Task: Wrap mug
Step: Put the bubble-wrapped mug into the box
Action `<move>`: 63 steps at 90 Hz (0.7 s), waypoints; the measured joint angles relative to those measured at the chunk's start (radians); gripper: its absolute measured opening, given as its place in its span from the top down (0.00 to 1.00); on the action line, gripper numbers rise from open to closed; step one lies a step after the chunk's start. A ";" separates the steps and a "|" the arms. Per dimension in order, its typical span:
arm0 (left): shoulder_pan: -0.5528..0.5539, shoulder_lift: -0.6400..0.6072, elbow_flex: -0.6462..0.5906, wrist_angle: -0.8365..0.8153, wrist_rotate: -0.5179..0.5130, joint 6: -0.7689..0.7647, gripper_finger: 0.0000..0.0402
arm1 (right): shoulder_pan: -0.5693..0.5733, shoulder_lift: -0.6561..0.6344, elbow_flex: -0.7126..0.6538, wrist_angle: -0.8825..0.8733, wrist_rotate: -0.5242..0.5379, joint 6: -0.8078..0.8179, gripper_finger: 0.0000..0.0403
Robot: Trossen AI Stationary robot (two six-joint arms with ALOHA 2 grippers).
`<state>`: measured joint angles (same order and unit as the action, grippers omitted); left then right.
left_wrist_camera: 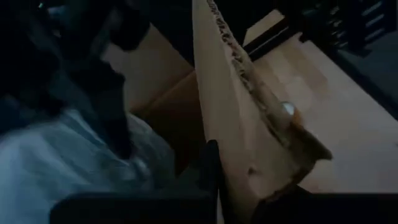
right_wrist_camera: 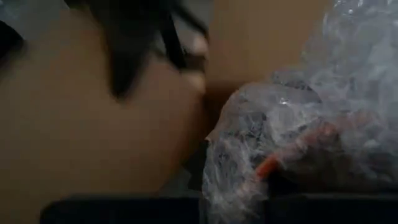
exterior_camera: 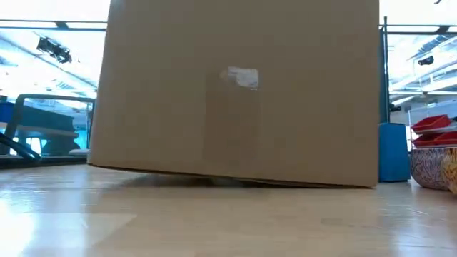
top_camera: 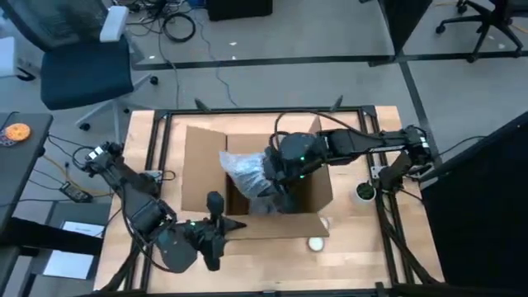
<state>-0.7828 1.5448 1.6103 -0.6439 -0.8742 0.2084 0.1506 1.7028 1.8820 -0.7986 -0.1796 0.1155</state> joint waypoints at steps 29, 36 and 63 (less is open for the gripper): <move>-0.024 0.014 0.000 0.027 -0.003 -0.037 1.00 | -0.025 0.100 -0.006 -0.294 0.007 0.107 0.99; -0.024 0.025 -0.013 0.041 -0.015 -0.038 1.00 | -0.022 0.152 -0.006 -0.331 0.021 0.112 0.99; -0.022 0.031 -0.059 0.071 -0.049 -0.064 1.00 | -0.011 0.292 0.005 -0.340 0.116 0.113 0.95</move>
<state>-0.8048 1.5753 1.5517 -0.5730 -0.9233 0.1441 0.1399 1.9945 1.8870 -1.1386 -0.0634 0.2289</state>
